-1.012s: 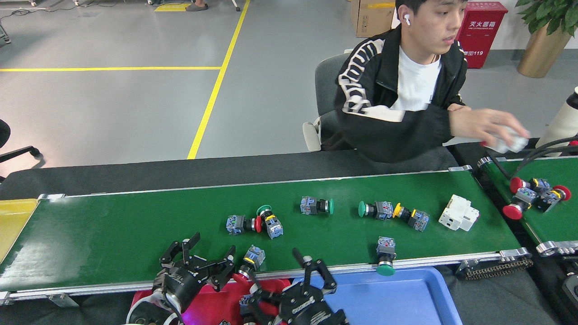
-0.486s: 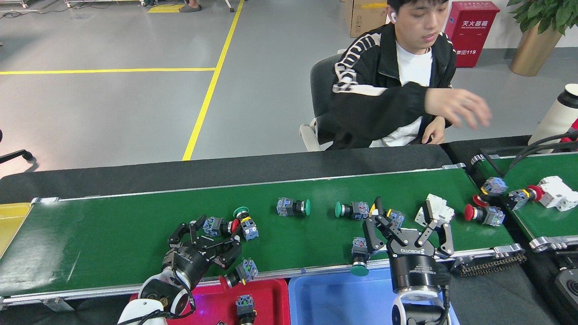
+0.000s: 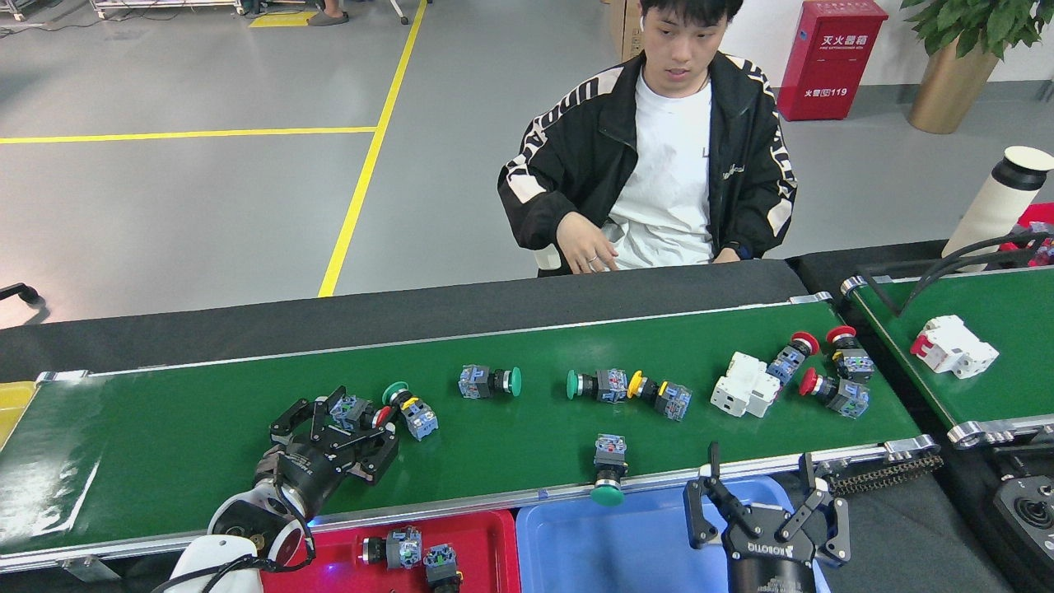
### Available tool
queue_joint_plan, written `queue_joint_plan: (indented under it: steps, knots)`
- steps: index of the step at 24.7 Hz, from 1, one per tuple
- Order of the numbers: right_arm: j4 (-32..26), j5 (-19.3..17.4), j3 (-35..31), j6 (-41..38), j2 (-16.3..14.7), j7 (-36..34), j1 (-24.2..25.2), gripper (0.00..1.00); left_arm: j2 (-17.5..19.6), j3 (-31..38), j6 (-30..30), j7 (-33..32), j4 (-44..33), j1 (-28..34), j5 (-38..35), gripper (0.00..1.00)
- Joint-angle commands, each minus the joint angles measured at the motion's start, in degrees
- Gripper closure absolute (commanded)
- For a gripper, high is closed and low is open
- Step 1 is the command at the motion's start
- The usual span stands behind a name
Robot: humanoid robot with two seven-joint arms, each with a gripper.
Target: Pick switch part from conveyor to tray
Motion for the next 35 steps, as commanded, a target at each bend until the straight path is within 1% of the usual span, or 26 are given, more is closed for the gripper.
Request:
queue_joint_plan:
  steps: [1, 3, 5, 7, 8, 9, 11, 13, 15, 16, 17, 18, 19, 20, 21, 22, 23, 24, 25, 26, 28, 30, 31, 33, 34, 35]
  knots:
    - [-0.8, 0.1, 0.6, -0.7, -0.2, -0.2, -0.6, 0.0, 0.4, 2.5, -2.3, 0.8, -2.0, 0.6, 1.6, 0.85]
    - [0.0, -0.2, 1.3, -1.9, 0.4, 0.4, -1.5, 0.0, 1.2, 7.2, -6.6, 0.4, -4.8, 2.3, 4.2, 0.84]
    - [1.7, -0.2, 5.2, -3.6, 1.4, 2.7, -3.6, 0.0, 2.1, 12.7, -11.8, 0.2, -8.3, 5.1, 6.0, 0.84]
    - [4.0, -0.3, 9.1, -3.9, 2.2, 6.1, -6.3, 0.0, 2.6, 18.3, -17.4, 0.2, -12.4, 9.7, 7.6, 0.84]
    - [6.0, -0.3, 11.1, -4.0, 3.3, 7.9, -8.3, 0.0, 2.6, 21.2, -22.1, 0.2, -15.9, 14.0, 8.7, 0.84]
    - [8.3, -0.3, 12.8, -4.0, 4.6, 8.6, -9.8, 0.0, 2.6, 22.9, -25.6, 0.3, -19.2, 17.6, 9.2, 0.84]
    - [12.0, -0.3, 15.3, -4.0, 6.3, 9.0, -12.1, 0.0, 2.2, 24.0, -25.6, 0.8, -25.2, 23.9, 9.3, 0.84]
    - [14.5, -0.7, 16.9, -3.7, 6.3, 9.0, -13.9, 0.0, 2.0, 23.4, -25.6, 0.9, -29.8, 30.0, 9.3, 0.83]
    - [16.2, -1.1, 17.5, -3.6, 6.3, 9.0, -14.1, 0.0, 2.1, 21.0, -25.6, 0.9, -31.4, 32.8, 9.0, 0.83]
    - [16.7, -1.3, 17.5, -3.6, 6.3, 9.0, -14.1, 0.0, 2.6, 19.7, -25.6, 0.9, -31.4, 32.9, 9.0, 0.8]
    - [17.5, -1.4, 17.4, -3.6, 6.3, 8.8, -14.4, 0.0, 2.6, 18.5, -25.6, 0.9, -31.3, 33.0, 8.9, 0.7]
    - [18.3, -1.8, 17.4, -3.5, 6.3, 8.8, -14.6, 0.06, 2.6, 18.1, -25.6, 1.1, -31.2, 33.1, 8.9, 0.52]
    - [18.7, -3.2, 17.4, -3.5, 6.3, 8.9, -15.0, 0.27, 2.6, 17.8, -25.6, 1.5, -31.2, 33.3, 9.0, 0.2]
    - [19.0, -5.0, 17.5, -3.6, 6.3, 8.9, -15.5, 0.48, 2.4, 17.7, -25.6, 1.9, -31.2, 33.4, 9.0, 0.0]
    - [19.0, -6.1, 17.5, -3.8, 6.3, 8.8, -15.9, 0.64, 2.5, 17.7, -25.6, 2.0, -31.2, 33.4, 9.1, 0.0]
    - [19.4, -6.9, 17.6, -4.1, 6.4, 8.8, -16.5, 0.84, 2.0, 17.7, -25.6, 2.0, -31.2, 33.4, 9.2, 0.0]
    - [20.5, -7.1, 17.6, -4.0, 6.3, 8.7, -17.2, 0.9, 1.8, 17.9, -25.6, 2.0, -31.3, 33.4, 9.3, 0.0]
    - [21.2, -7.1, 17.6, -4.0, 6.4, 8.7, -17.7, 0.92, 1.7, 18.3, -25.6, 2.0, -31.2, 33.4, 9.3, 0.0]
    - [21.4, -7.1, 17.7, -4.0, 6.4, 8.7, -18.0, 0.99, 1.5, 18.7, -25.6, 2.0, -31.1, 33.4, 9.8, 0.0]
    - [21.4, -7.0, 17.7, -4.0, 6.3, 8.6, -18.1, 0.99, 0.9, 19.2, -25.6, 2.0, -30.9, 33.3, 9.9, 0.0]
    - [21.3, -6.9, 17.7, -4.1, 6.3, 8.6, -18.4, 0.98, -1.5, 23.8, -25.6, 2.0, -30.7, 33.4, 10.0, 0.0]
    - [20.4, -6.9, 17.7, -4.1, 6.0, 8.3, -19.2, 0.98, -5.6, 29.3, -25.6, 1.4, -30.8, 33.1, 9.8, 0.0]
    - [18.8, -6.9, 17.7, -4.2, 5.8, 8.1, -19.2, 0.98, -7.6, 31.9, -25.6, 1.2, -30.8, 32.9, 9.8, 0.0]
    - [14.6, -6.9, 18.6, -5.3, 5.2, 6.7, -18.3, 0.98, -8.3, 35.8, -25.6, 1.2, -30.7, 32.9, 9.6, 0.0]
    - [12.0, -6.9, 20.1, -6.7, 3.9, 5.4, -16.6, 0.98, -8.6, 37.3, -25.6, 1.1, -30.7, 33.0, 9.1, 0.0]
    - [9.8, -6.8, 21.8, -7.8, 2.7, 4.3, -14.4, 0.98, -8.3, 37.5, -21.0, 1.1, -30.5, 33.1, 8.9, 0.0]
